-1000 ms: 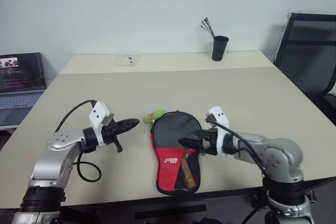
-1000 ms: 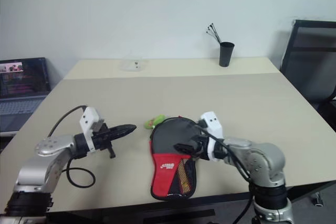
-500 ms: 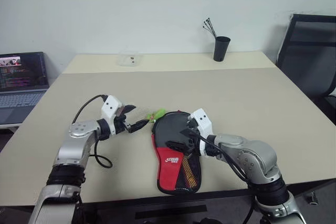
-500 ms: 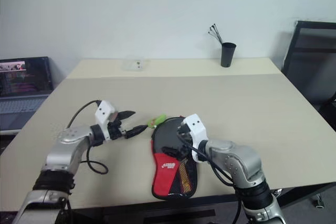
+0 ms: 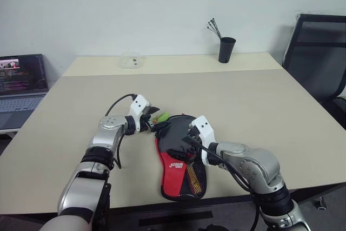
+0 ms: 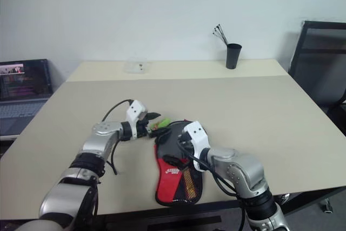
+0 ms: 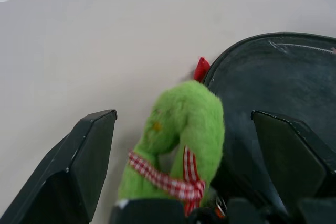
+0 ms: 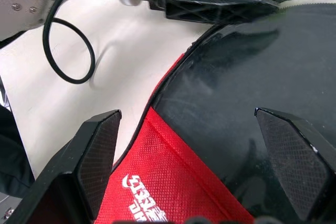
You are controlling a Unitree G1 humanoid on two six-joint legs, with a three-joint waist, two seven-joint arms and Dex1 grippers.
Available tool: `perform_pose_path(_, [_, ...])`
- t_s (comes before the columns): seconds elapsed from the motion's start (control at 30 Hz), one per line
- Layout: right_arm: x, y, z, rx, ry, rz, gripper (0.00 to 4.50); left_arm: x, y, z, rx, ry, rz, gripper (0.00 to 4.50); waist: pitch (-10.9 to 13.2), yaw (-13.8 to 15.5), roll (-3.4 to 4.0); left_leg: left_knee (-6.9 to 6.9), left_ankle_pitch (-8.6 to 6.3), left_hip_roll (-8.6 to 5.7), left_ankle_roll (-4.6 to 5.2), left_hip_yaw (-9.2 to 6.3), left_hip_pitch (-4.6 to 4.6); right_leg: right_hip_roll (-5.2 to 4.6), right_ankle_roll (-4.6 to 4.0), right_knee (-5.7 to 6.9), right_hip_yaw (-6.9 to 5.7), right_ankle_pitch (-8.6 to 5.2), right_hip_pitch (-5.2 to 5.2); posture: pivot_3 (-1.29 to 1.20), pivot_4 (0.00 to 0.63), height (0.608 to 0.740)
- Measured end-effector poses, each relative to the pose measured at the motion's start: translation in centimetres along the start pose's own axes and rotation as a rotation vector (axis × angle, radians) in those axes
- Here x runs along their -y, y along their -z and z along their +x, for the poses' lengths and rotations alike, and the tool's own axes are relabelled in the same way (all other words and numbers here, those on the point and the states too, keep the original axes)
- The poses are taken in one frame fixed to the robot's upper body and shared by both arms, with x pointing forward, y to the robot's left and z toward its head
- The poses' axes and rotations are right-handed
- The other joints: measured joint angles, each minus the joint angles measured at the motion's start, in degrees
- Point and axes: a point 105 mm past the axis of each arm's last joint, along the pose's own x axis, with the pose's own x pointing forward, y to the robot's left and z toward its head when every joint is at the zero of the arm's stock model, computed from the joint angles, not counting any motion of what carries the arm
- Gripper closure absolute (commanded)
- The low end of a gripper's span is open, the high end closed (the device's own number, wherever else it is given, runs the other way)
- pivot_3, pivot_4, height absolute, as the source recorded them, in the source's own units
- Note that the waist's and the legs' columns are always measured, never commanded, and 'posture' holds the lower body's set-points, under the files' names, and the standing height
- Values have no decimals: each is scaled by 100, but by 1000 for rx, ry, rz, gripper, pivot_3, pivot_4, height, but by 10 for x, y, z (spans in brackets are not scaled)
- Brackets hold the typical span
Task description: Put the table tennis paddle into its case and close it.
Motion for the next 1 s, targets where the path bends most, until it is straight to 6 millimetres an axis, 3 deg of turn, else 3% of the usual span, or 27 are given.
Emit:
perform_pose_path(0.9, [-1,2,2,-2,1,3,0,-4,9,-5,25,-40,-34,18,-1,0,-1,2,0,1,0,-2,2,0,0,3,-2,0,1,0,150,740])
perform_pose_path(0.97, [-2,2,2,-1,-1,4,0,-1,10,-5,22,-21,-36,594,-1,0,-1,2,0,1,0,-2,2,0,0,4,-2,0,1,0,150,740])
perform_pose_path(1.0, [-2,2,2,-1,-1,5,0,0,10,-5,20,-15,-39,594,-1,-1,-1,2,0,1,0,-2,2,0,0,4,-1,0,1,0,150,740])
